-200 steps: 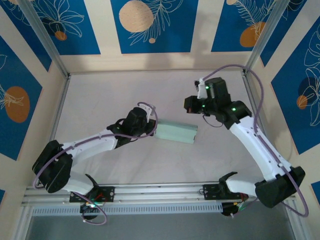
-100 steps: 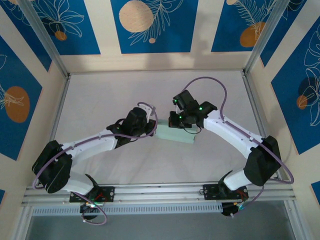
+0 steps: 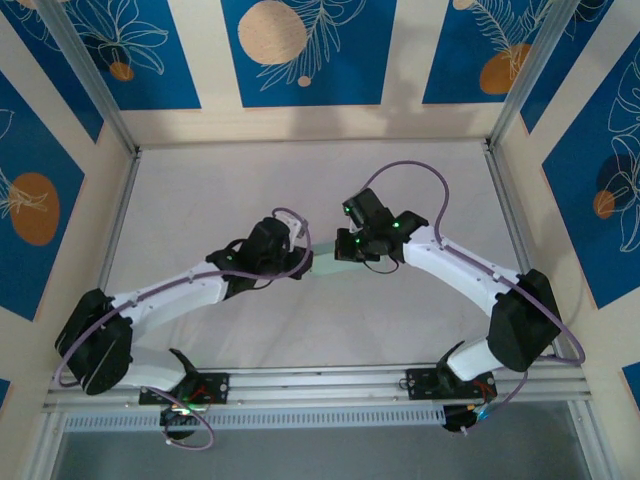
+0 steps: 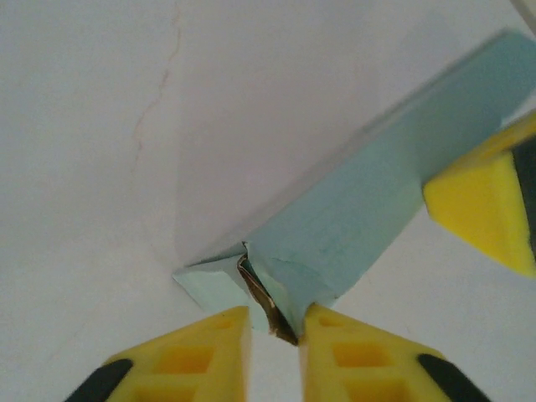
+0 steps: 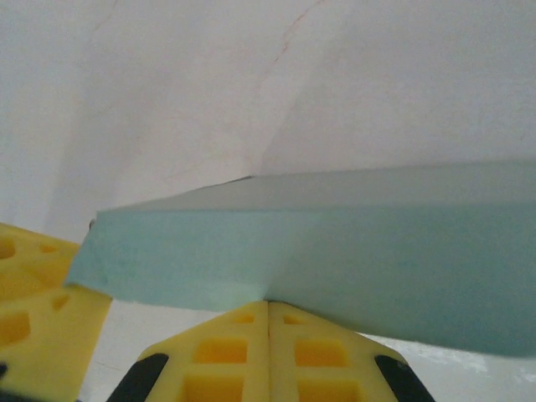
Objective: Fold the paper box
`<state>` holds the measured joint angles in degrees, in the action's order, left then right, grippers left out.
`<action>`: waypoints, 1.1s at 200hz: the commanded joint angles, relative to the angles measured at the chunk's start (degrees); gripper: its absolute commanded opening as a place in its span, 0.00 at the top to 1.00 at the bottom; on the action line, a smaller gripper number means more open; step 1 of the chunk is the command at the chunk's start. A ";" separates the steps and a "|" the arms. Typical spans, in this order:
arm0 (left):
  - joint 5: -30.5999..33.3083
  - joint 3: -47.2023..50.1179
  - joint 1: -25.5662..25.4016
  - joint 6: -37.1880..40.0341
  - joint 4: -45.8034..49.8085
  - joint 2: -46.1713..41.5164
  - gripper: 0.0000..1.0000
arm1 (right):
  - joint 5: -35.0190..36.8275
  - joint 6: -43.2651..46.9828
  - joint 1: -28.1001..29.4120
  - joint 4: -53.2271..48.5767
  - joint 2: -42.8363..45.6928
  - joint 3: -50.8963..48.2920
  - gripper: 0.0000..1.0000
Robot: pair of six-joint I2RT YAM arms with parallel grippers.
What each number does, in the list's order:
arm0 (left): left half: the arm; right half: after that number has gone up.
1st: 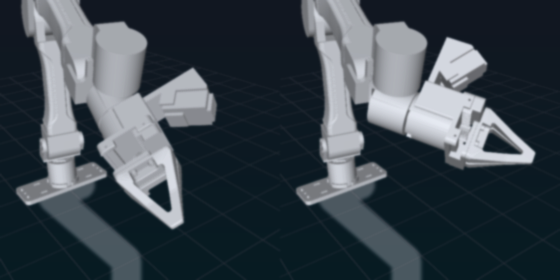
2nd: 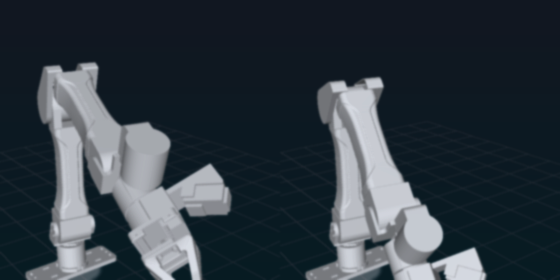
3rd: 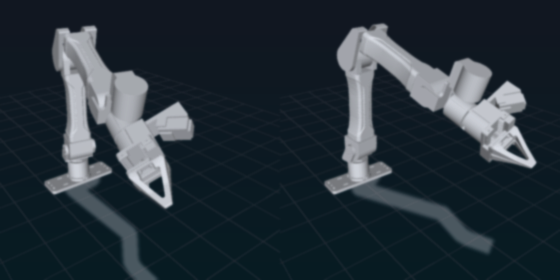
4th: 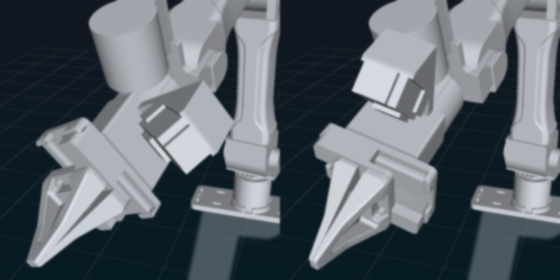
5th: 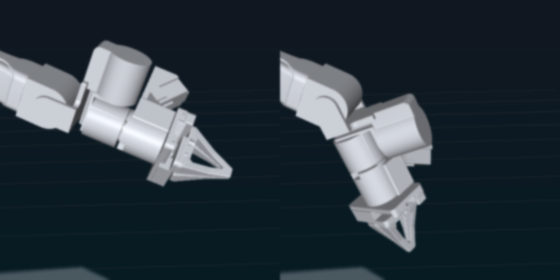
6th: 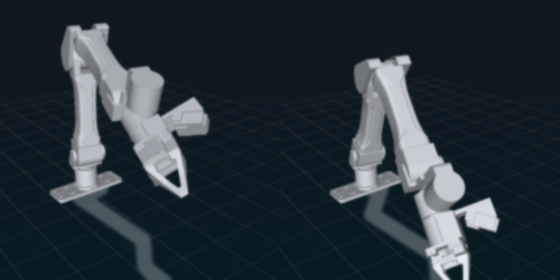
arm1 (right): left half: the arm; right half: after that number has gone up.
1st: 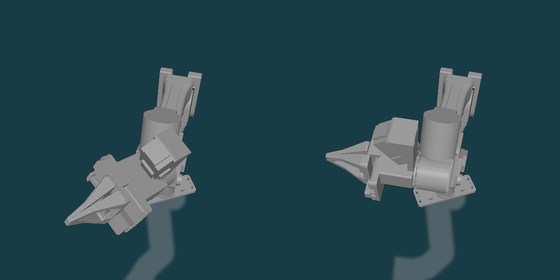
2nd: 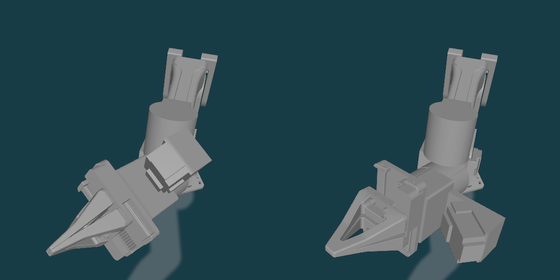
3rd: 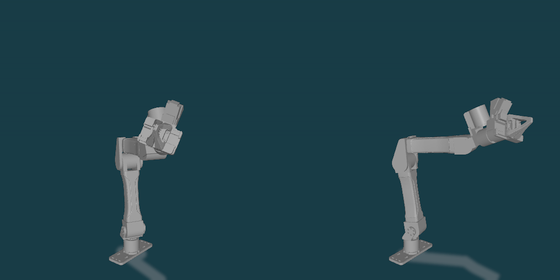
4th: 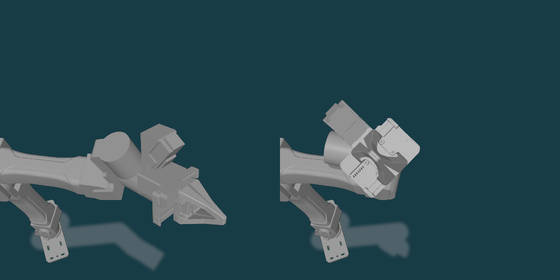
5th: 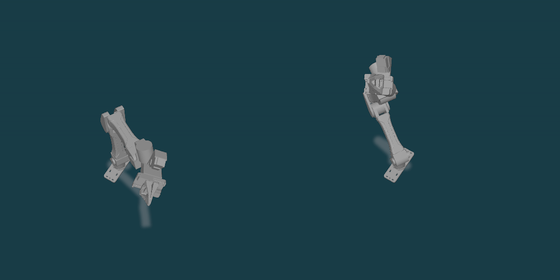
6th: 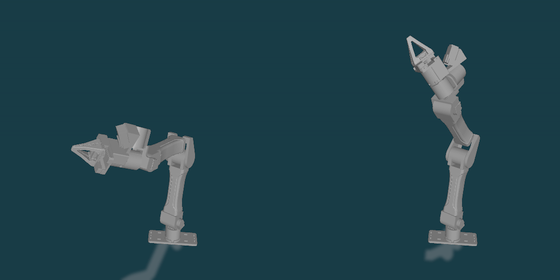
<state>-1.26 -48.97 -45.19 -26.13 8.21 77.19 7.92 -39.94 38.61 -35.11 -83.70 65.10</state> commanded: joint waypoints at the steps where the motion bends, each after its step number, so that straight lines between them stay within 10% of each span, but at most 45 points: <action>1: -1.72 0.69 0.16 -0.66 11.75 -2.74 0.74 | -0.47 -1.35 -0.74 -3.68 -1.11 -2.20 1.00; 75: -16.52 2.25 10.40 -10.54 5.12 -8.73 0.71 | -4.22 -0.49 -3.07 -3.95 -4.02 1.43 1.00; 114: -20.80 3.63 12.81 -16.52 -2.81 -4.26 0.53 | -5.18 0.12 -3.72 -4.52 -5.58 3.09 1.00; 220: -20.90 2.83 14.24 -20.05 -11.46 -0.75 0.51 | -6.07 0.13 -3.67 -5.40 -6.56 4.79 1.00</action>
<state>-21.93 -46.06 -32.29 -44.93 0.05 78.50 2.31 -40.32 35.11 -35.29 -88.36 69.56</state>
